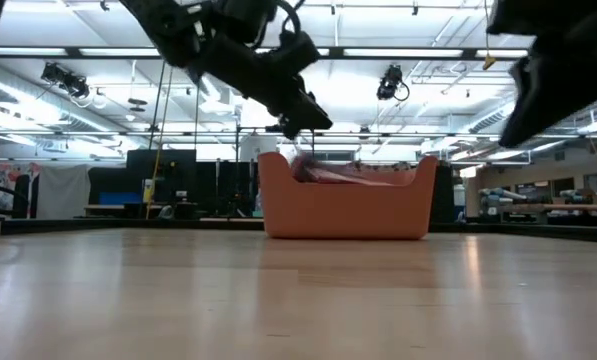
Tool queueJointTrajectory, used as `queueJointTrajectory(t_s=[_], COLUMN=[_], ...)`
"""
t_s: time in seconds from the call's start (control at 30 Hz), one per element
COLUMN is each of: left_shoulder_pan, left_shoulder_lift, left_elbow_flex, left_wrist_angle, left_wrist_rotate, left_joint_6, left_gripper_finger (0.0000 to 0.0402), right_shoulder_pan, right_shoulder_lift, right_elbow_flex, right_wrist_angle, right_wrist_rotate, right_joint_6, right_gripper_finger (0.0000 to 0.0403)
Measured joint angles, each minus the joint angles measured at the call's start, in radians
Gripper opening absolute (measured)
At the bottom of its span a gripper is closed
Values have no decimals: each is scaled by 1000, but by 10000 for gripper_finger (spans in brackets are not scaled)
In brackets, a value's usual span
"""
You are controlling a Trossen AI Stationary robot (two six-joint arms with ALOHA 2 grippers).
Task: Sort popcorn bags into baskets
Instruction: Put the red popcorn bag into the orange bin
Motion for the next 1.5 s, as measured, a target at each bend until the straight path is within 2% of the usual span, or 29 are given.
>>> queueJointTrajectory(t_s=[0.17, 0.27, 0.33, 0.53, 0.77, 1.0, 1.1, 1.2, 1.27, 1.37, 1.5], left_shoulder_pan=[-67, -104, -130, -226, -333, -416, -450, -480, -495, -503, -485], left_shoulder_lift=[-66, -87, -91, -95, -112, -127, -141, -149, -150, -150, -149], left_elbow_flex=[0, -1, -1, -1, -1, -1, -1, -1, -1, -1, -1], left_wrist_angle=[-116, -182, -207, -312, -432, -494, -509, -517, -522, -513, -485], left_wrist_rotate=[-29, -29, -32, -33, -36, -200, -213, -212, -213, -206, -128], left_joint_6=[-22, -69, -107, -159, -187, -210, -232, -260, -262, -264, -312], left_gripper_finger=[177, 174, 172, 172, 172, 172, 172, 172, 172, 172, 172], right_shoulder_pan=[0, 11, 29, 101, 201, 256, 259, 227, 183, 100, -28], right_shoulder_lift=[1, 1, 1, 1, 1, 1, 1, 0, -3, -6, 1], right_elbow_flex=[0, 0, 0, -81, -234, -310, -331, -338, -338, -329, -277], right_wrist_angle=[52, 51, 52, 151, 393, 411, 413, 386, 357, 360, 362], right_wrist_rotate=[-359, -597, -710, -923, -1048, -1081, -1081, -1052, -984, -797, -429], right_joint_6=[12, 111, 204, 452, 689, 842, 838, 760, 697, 574, 275], right_gripper_finger=[105, 105, 105, 105, 105, 104, 104, 100, 93, 83, 72])
